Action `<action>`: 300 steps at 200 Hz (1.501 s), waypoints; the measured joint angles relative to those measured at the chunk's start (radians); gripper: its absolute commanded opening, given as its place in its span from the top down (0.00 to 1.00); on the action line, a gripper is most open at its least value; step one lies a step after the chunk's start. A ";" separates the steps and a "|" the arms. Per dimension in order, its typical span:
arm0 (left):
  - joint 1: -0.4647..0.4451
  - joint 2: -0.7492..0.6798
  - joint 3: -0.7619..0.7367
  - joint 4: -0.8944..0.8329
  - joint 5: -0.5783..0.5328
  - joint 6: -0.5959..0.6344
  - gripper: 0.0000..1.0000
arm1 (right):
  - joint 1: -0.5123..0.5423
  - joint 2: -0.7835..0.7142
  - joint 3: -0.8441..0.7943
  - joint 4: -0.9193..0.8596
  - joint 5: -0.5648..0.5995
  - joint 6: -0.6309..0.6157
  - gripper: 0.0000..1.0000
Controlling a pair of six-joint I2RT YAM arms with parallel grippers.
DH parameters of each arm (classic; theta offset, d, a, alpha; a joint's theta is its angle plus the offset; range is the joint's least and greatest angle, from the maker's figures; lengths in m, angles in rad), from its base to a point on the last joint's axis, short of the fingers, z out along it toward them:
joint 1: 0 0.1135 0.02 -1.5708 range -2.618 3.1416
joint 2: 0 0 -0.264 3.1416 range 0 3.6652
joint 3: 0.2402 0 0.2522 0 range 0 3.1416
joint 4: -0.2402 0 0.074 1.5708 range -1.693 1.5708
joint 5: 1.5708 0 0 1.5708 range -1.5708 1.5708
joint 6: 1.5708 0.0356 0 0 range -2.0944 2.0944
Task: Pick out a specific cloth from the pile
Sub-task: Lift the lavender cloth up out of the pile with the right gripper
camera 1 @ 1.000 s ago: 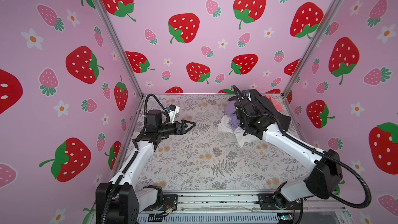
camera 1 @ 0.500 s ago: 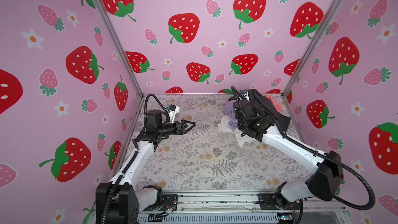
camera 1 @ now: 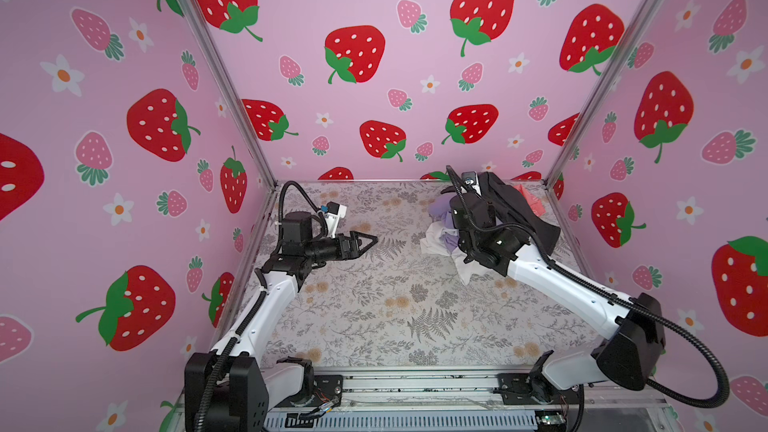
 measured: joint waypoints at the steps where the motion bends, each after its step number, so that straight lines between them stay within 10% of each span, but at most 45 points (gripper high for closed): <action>1: 0.000 0.000 0.000 0.000 0.000 0.000 0.01 | 0.000 0.000 0.000 0.000 0.000 -0.001 1.00; 300: -0.006 0.000 0.000 -0.021 -0.026 0.007 0.01 | 0.109 -0.076 0.051 0.203 0.076 -0.247 1.00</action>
